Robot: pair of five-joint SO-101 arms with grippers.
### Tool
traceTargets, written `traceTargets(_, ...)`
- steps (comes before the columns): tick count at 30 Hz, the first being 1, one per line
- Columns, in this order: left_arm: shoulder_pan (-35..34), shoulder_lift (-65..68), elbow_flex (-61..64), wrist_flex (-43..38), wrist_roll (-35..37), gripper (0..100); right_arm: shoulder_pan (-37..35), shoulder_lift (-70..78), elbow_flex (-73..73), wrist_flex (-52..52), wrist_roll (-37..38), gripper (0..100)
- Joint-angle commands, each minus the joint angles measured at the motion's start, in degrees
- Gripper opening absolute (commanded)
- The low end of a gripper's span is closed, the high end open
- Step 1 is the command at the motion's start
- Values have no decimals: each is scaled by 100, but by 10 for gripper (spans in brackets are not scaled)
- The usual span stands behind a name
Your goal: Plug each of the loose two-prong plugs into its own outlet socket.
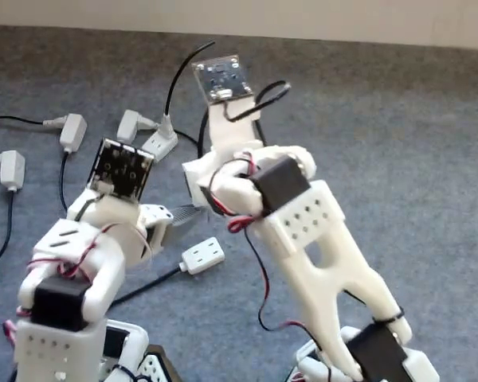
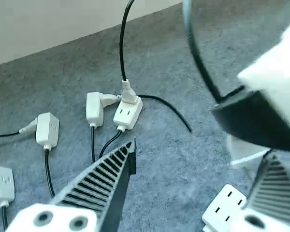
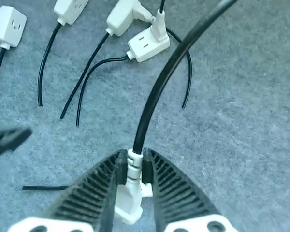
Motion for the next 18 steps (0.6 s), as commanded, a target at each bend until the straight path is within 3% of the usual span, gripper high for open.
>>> traceTargets(1,-127,-57,409,-536,44,380,66,-743,-48,66,-35,5)
traceTargets(12,-145,-84,435,-519,44,380,127,-989,567,435,334,5)
traceTargets(18,-154,-92,435,-519,-88,380,664,-1015,1024,286,571,5)
